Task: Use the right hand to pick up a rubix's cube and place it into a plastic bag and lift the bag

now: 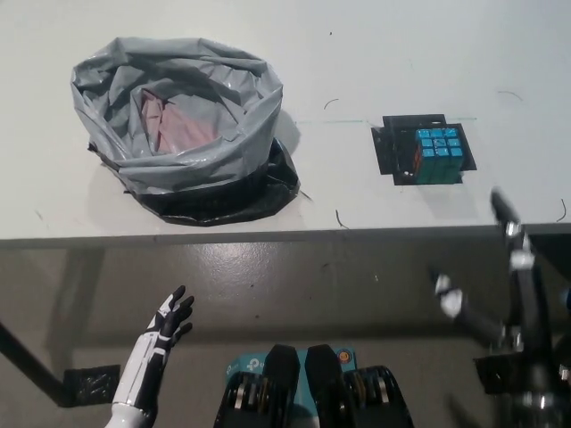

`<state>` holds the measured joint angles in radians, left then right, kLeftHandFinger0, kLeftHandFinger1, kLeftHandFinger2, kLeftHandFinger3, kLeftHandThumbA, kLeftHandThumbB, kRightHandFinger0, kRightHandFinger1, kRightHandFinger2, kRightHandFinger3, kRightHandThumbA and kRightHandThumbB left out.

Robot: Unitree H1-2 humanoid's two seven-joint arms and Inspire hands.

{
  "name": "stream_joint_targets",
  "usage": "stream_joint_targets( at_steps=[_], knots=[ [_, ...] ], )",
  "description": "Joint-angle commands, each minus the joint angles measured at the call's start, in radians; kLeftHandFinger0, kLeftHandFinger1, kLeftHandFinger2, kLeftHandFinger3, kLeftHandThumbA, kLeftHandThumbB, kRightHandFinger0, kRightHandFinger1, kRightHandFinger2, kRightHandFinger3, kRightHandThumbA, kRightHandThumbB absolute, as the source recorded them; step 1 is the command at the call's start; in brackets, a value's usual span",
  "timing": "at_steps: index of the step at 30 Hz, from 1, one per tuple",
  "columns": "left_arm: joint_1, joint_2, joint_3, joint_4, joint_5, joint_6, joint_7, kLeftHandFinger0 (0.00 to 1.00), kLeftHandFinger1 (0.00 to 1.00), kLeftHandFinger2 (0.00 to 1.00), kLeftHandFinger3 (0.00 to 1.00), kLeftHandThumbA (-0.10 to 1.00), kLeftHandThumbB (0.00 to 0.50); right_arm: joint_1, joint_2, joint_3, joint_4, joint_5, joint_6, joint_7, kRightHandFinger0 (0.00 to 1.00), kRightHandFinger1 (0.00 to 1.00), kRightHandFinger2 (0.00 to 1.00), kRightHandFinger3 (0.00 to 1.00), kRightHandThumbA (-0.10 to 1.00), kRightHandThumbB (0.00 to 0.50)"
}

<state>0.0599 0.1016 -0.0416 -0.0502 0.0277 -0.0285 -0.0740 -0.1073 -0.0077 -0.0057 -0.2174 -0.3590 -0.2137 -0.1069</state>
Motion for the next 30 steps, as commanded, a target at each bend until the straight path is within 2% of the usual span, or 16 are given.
stream_joint_targets(
  at_steps=[1, 4, 9, 12, 14, 17, 21, 25, 30],
  knots=[
    [0.008, 0.007, 0.0, -0.043, -0.023, -0.034, -0.019, 1.0, 1.0, 1.0, 1.0, 1.0, 0.079, -0.167, 0.005, -0.026, -0.043, -0.144, 0.16, -0.031, 1.0, 1.0, 1.0, 1.0, 0.71, 0.372],
    [0.007, 0.005, -0.003, -0.04, -0.03, -0.031, -0.026, 1.0, 1.0, 1.0, 1.0, 1.0, 0.098, -0.257, -0.004, -0.038, 0.014, -0.156, 0.229, -0.029, 1.0, 1.0, 1.0, 1.0, 0.75, 0.393],
    [0.007, 0.001, -0.008, -0.039, -0.033, -0.027, -0.031, 1.0, 1.0, 1.0, 1.0, 1.0, 0.103, -0.384, -0.021, -0.053, 0.14, -0.169, 0.29, -0.049, 1.0, 1.0, 1.0, 1.0, 0.8, 0.389],
    [0.005, 0.001, -0.009, -0.042, -0.035, -0.028, -0.035, 1.0, 1.0, 1.0, 1.0, 1.0, 0.098, -0.46, -0.033, -0.061, 0.245, -0.165, 0.306, -0.074, 1.0, 1.0, 1.0, 1.0, 0.84, 0.387],
    [0.001, 0.001, -0.01, -0.038, -0.028, -0.031, -0.034, 1.0, 1.0, 1.0, 1.0, 1.0, 0.1, -0.51, -0.04, -0.067, 0.308, -0.161, 0.322, -0.088, 1.0, 1.0, 1.0, 1.0, 0.81, 0.393],
    [-0.002, 0.002, -0.01, -0.035, -0.027, -0.04, -0.034, 1.0, 1.0, 1.0, 1.0, 1.0, 0.101, -0.575, -0.052, -0.067, 0.413, -0.156, 0.337, -0.109, 1.0, 1.0, 1.0, 1.0, 0.81, 0.41],
    [-0.002, 0.003, -0.008, -0.039, -0.035, -0.039, -0.04, 1.0, 1.0, 1.0, 1.0, 1.0, 0.092, -0.628, -0.057, -0.054, 0.54, -0.163, 0.347, -0.152, 1.0, 1.0, 1.0, 1.0, 0.88, 0.448],
    [-0.002, 0.003, -0.008, -0.037, -0.028, -0.043, -0.04, 1.0, 1.0, 1.0, 1.0, 1.0, 0.082, -0.672, -0.064, -0.054, 0.643, -0.146, 0.35, -0.173, 1.0, 1.0, 1.0, 1.0, 0.86, 0.447],
    [0.0, 0.003, -0.007, -0.044, -0.026, -0.035, -0.04, 1.0, 1.0, 1.0, 1.0, 1.0, 0.092, -0.721, -0.072, -0.059, 0.75, -0.114, 0.358, -0.176, 1.0, 1.0, 1.0, 1.0, 0.87, 0.444]
  ],
)
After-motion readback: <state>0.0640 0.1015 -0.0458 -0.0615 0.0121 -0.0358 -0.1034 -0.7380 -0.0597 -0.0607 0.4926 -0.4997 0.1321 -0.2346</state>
